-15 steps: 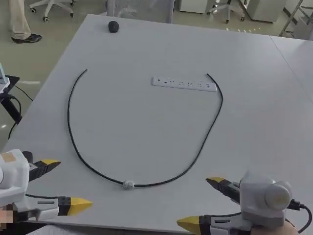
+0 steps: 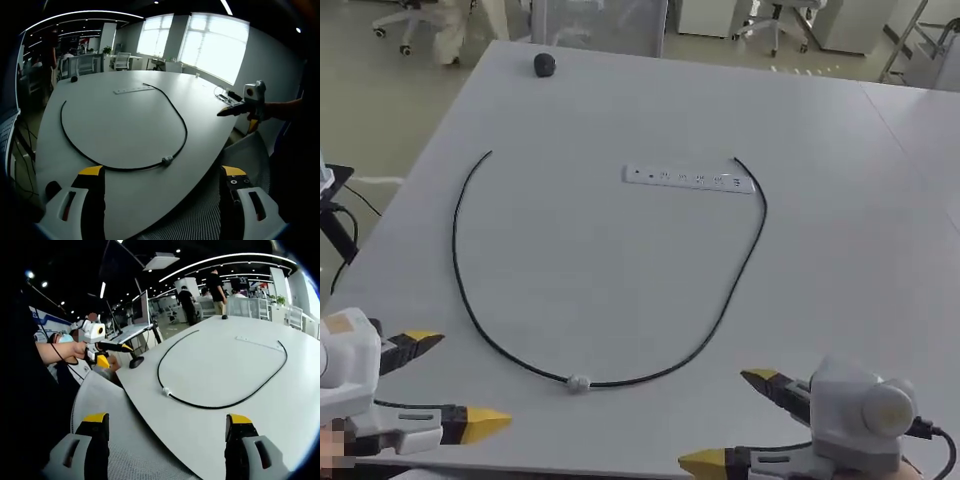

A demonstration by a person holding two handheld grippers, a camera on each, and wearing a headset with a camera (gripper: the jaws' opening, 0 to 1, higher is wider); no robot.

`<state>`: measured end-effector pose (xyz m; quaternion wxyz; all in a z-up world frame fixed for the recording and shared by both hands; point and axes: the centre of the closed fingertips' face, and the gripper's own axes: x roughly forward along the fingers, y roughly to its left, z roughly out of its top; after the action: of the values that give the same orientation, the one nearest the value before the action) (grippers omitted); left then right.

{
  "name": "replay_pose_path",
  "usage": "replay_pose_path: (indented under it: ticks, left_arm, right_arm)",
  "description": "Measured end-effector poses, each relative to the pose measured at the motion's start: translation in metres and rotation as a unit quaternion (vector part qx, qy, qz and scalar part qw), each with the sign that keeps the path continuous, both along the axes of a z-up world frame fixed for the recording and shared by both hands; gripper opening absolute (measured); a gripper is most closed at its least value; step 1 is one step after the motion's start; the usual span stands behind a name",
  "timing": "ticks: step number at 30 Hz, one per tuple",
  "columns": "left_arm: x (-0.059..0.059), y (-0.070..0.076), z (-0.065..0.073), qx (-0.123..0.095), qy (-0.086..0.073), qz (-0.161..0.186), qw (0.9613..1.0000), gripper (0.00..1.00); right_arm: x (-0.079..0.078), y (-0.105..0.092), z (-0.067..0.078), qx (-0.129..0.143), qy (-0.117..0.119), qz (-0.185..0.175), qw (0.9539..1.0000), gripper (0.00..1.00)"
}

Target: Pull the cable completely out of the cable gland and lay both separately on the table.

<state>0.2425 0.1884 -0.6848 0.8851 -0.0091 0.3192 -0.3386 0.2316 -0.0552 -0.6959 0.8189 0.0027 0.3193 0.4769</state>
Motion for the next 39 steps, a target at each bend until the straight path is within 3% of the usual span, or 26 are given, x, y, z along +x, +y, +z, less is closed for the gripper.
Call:
replay_pose_path:
  ticks: [7,10,12,18,22,26,31,36,39]
  left_arm:
    - [0.005,0.000,0.002,-0.005,-0.005,0.001,1.0000,0.94]
    - [0.008,0.004,0.006,0.006,-0.012,0.005,0.9999,0.89]
    - [0.008,0.003,0.011,-0.004,-0.020,0.006,0.9998,0.91]
    - [0.009,0.002,0.010,0.008,-0.026,-0.005,0.9996,0.95]
    - [0.009,-0.002,0.009,0.001,-0.023,-0.017,0.9996,0.94]
    - [0.009,-0.005,0.002,0.013,-0.025,-0.034,0.9990,0.96]
    - [0.008,-0.008,-0.002,0.004,-0.019,-0.040,0.9990,0.95]
    - [0.005,-0.010,-0.005,-0.001,-0.015,-0.045,0.9989,0.94]
    - [0.003,-0.010,-0.007,0.001,-0.013,-0.050,0.9987,0.94]
  right_arm:
    - [0.003,0.005,0.005,0.000,-0.002,-0.004,1.0000,0.97]
    - [0.006,0.011,0.007,-0.007,0.008,-0.002,0.9999,0.93]
    - [0.010,0.016,0.011,-0.006,-0.001,0.003,1.0000,0.92]
    - [0.020,0.030,0.014,-0.012,-0.004,0.013,0.9998,0.87]
    - [0.032,0.039,0.013,-0.026,-0.011,0.025,0.9993,0.83]
    - [0.047,0.049,0.008,-0.043,-0.014,0.038,0.9983,0.80]
    - [0.062,0.064,0.004,-0.060,-0.016,0.061,0.9962,0.76]
    - [0.070,0.082,0.000,-0.069,-0.023,0.086,0.9937,0.73]
    - [0.073,0.088,-0.007,-0.078,-0.015,0.099,0.9920,0.71]
